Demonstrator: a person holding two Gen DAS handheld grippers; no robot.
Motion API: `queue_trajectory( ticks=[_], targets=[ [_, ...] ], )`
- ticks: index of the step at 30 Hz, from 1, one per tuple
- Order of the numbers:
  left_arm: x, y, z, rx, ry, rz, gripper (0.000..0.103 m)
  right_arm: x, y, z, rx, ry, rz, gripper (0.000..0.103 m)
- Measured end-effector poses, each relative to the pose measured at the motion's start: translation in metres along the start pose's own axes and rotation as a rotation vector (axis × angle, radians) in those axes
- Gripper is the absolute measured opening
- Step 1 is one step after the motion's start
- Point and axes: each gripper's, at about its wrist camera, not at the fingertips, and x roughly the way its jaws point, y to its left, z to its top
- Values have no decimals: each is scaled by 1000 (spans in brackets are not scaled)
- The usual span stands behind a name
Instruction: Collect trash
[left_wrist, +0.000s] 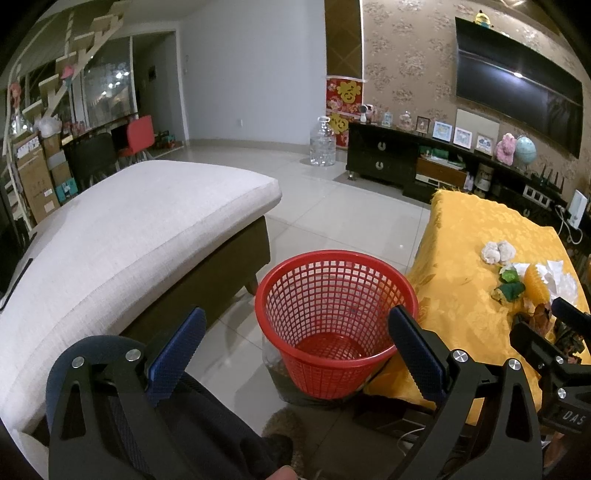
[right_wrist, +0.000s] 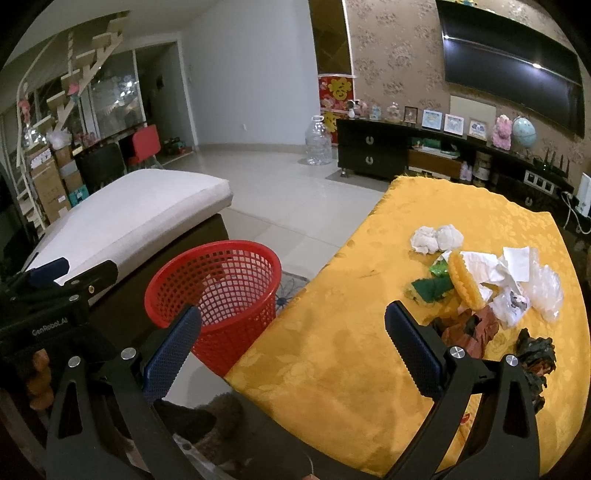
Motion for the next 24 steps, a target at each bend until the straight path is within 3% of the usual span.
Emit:
queue_trajectory(
  ticks=[24],
  targets=[
    [0, 1, 0, -5, 0, 0, 95, -2, -2, 0, -1, -11, -6, 96]
  ],
)
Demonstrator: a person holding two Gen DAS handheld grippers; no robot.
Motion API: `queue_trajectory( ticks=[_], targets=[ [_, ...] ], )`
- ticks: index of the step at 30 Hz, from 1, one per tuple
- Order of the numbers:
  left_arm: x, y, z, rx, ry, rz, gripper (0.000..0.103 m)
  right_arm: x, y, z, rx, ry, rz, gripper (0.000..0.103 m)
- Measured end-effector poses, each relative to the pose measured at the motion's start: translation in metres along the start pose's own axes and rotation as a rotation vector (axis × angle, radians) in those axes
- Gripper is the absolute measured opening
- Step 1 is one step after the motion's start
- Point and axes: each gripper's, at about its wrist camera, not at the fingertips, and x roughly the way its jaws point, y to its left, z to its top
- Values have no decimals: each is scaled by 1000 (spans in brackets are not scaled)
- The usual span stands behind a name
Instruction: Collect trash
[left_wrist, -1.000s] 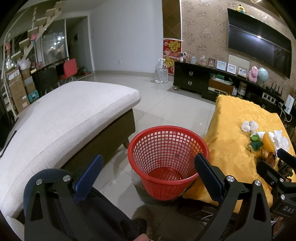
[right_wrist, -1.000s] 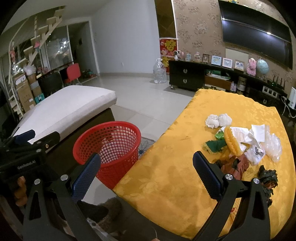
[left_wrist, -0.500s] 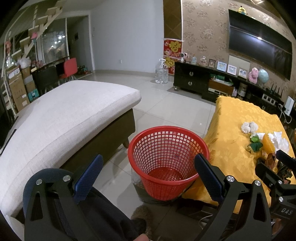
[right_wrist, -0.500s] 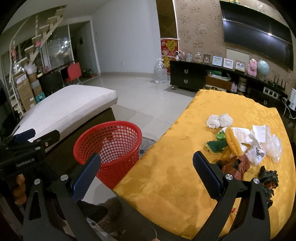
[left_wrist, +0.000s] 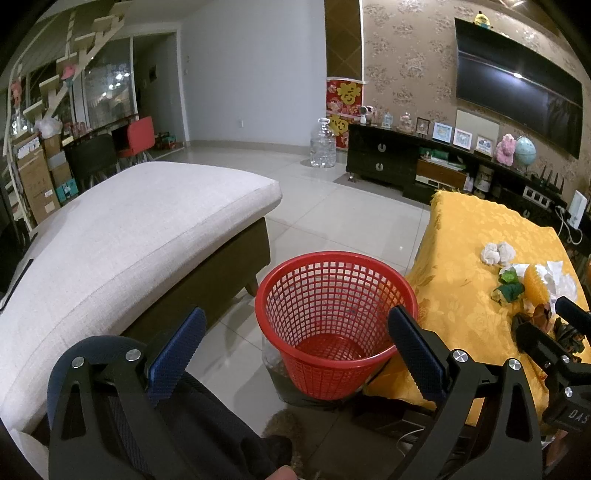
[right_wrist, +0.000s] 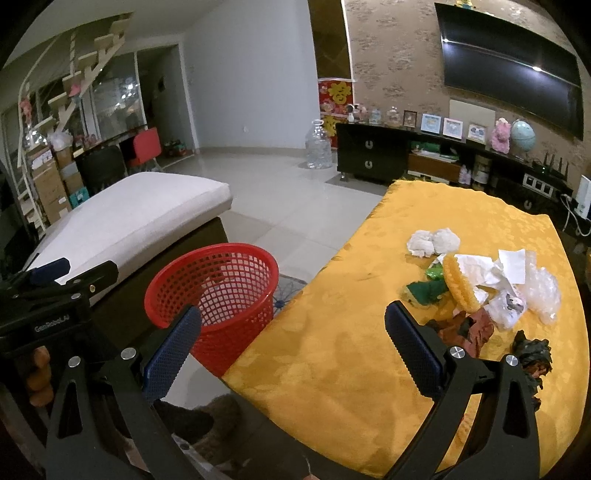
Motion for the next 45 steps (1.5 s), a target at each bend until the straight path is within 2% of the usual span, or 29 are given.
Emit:
queue_trajectory(
  ticks=[7, 11, 15, 21, 27, 30, 34, 36, 41, 45],
  targets=[
    [0, -1, 1, 3, 8, -20, 95, -16, -27, 1, 51, -35, -57, 96],
    [-1, -9, 1, 16, 14, -56, 95, -24, -60, -2, 120, -26, -145, 96],
    [0, -20, 1, 34, 24, -90, 95, -36, -105, -13, 212, -16, -277, 96],
    [5, -57, 9, 92, 38, -163, 95, -55, -168, -41, 372, 13, -413, 96],
    [16, -126, 12, 222, 78, -300, 95, -64, -204, -60, 489, 31, -482, 96],
    [24, -162, 9, 293, 109, -363, 95, -65, -211, -66, 532, 41, -476, 96],
    [43, -221, 0, 378, 194, -483, 95, -69, -222, -70, 557, 44, -481, 96],
    [52, -247, -6, 406, 229, -521, 95, -69, -225, -72, 571, 48, -482, 96],
    [71, -293, -18, 447, 289, -588, 95, -69, -238, -81, 607, 59, -498, 96],
    [82, -313, -25, 473, 318, -613, 94, -69, -243, -87, 620, 71, -507, 96]
  ],
)
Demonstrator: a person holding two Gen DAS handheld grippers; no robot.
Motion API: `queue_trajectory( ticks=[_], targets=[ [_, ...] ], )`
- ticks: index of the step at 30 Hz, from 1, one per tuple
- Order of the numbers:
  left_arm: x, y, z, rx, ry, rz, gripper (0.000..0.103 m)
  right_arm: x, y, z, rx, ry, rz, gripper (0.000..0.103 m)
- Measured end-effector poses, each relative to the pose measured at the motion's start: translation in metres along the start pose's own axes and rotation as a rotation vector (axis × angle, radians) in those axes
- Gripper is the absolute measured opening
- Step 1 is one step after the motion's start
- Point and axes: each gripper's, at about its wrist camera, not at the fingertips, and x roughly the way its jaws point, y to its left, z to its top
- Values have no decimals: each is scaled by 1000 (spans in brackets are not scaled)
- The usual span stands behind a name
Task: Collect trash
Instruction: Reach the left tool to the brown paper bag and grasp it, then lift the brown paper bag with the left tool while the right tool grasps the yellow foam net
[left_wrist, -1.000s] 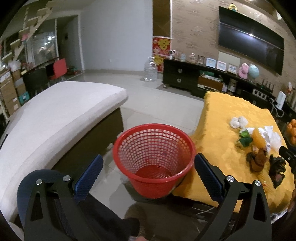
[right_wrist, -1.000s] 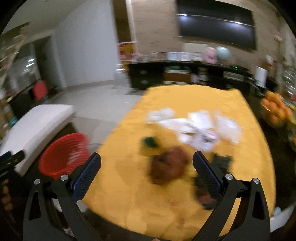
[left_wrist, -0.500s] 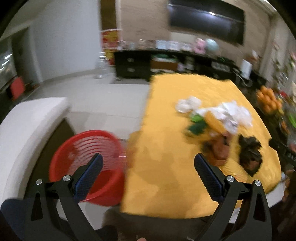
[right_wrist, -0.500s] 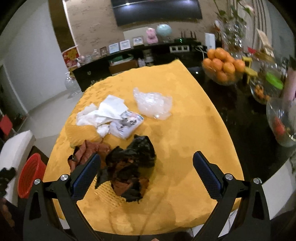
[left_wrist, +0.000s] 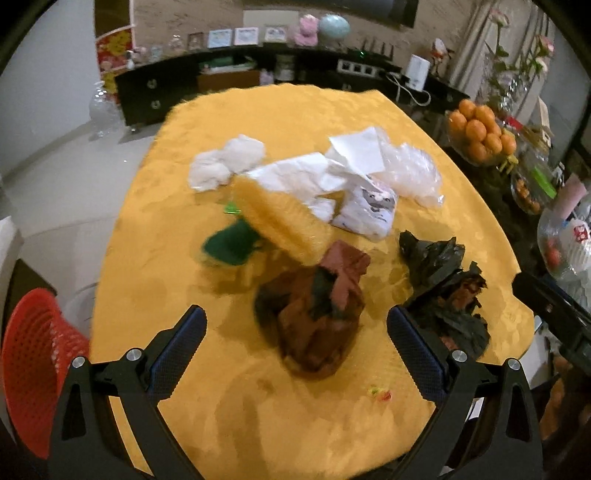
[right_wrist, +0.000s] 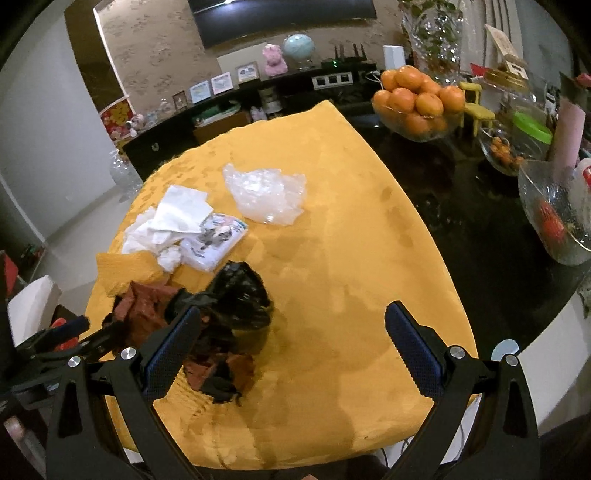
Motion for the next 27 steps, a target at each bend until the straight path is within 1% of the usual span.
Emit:
queue_trajectory(
  ticks=[1, 3, 5, 7, 9, 11, 15, 18, 21, 24, 27],
  targets=[
    [5, -2, 0, 5, 8, -5, 93, 1, 0, -1, -2, 3, -3, 96],
    [12, -2, -2, 7, 27, -11, 81, 3, -1, -3, -7, 7, -5, 96],
    [19, -1, -4, 2, 56, -19, 56, 5, -2, -3, -9, 8, -7, 96],
    [19, 3, -5, -18, 52, -38, 54, 7, -3, -3, -7, 11, -8, 96],
    [15, 5, -5, -18, 37, -41, 44, 8, -3, -3, -5, 15, -3, 96],
    [9, 8, -6, -19, 27, -45, 42, 8, -1, -2, -7, 15, 9, 96],
    [-15, 20, -9, -45, -17, -33, 41, 2, 15, -1, -53, -19, 48, 96],
    [-39, 35, -11, -70, -60, -14, 40, -6, 32, -1, -110, -55, 84, 96],
    [-64, 50, -15, -86, -118, 25, 40, -13, 54, -4, -198, -94, 111, 96],
    [-83, 66, -18, -104, -160, 54, 40, -19, 76, -11, -285, -117, 172, 96],
    [-96, 78, -21, -123, -188, 74, 40, -22, 100, -20, -372, -104, 269, 96]
  ],
)
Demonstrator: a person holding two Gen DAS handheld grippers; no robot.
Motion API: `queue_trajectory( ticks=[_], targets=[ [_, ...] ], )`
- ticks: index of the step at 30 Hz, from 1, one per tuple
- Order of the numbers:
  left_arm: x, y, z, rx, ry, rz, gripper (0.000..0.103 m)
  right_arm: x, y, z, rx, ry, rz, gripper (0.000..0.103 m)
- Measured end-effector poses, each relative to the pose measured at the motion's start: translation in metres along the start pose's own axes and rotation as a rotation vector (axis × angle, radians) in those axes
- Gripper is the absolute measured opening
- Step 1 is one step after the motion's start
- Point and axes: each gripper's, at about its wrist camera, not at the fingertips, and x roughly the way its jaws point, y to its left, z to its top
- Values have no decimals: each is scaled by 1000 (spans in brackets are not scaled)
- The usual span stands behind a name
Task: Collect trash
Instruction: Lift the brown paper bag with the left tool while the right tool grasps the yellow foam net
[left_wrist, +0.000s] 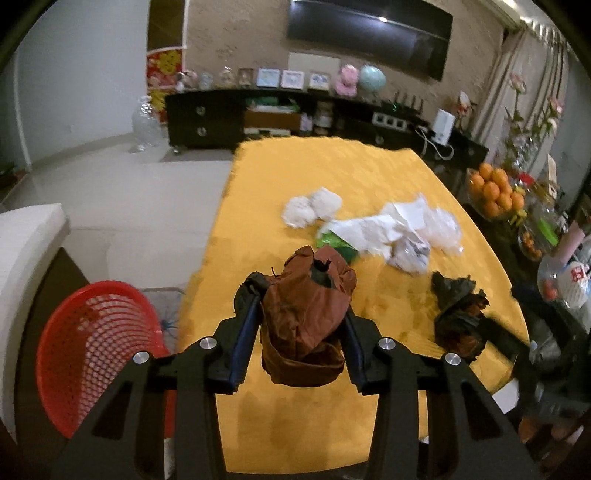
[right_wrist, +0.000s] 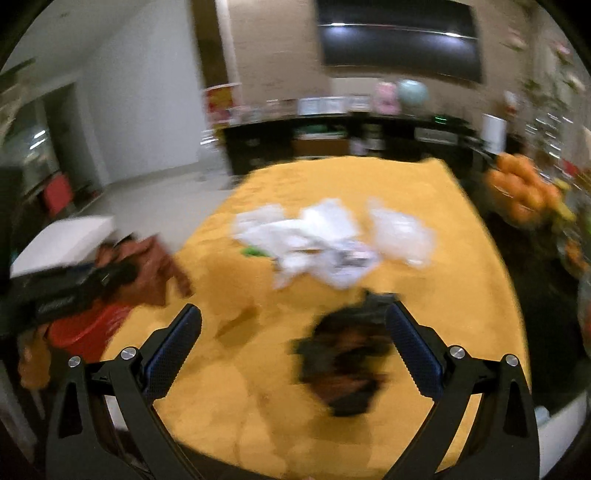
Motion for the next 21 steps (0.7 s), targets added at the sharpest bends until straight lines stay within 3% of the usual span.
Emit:
queue_trajectory(
  ticks=[4, 7, 10, 14, 19, 21],
  targets=[
    [-11, 14, 0, -29, -20, 9, 40, 27, 27, -13, -80, 143, 174, 95],
    [-18, 23, 2, -50, -30, 8, 40, 49, 28, -24, -103, 223, 128, 90],
    [-22, 24, 2, -52, -47, 10, 40, 61, 11, -26, -76, 251, 34, 88],
    [-27, 20, 1, -38, -62, 5, 40, 70, -9, -32, -35, 275, -25, 83],
    [-30, 17, 2, -29, -74, 12, 40, 79, 7, -41, -110, 308, -7, 56],
    [-31, 18, 3, -34, -76, 18, 40, 80, 13, -41, -144, 308, -10, 51]
  ],
)
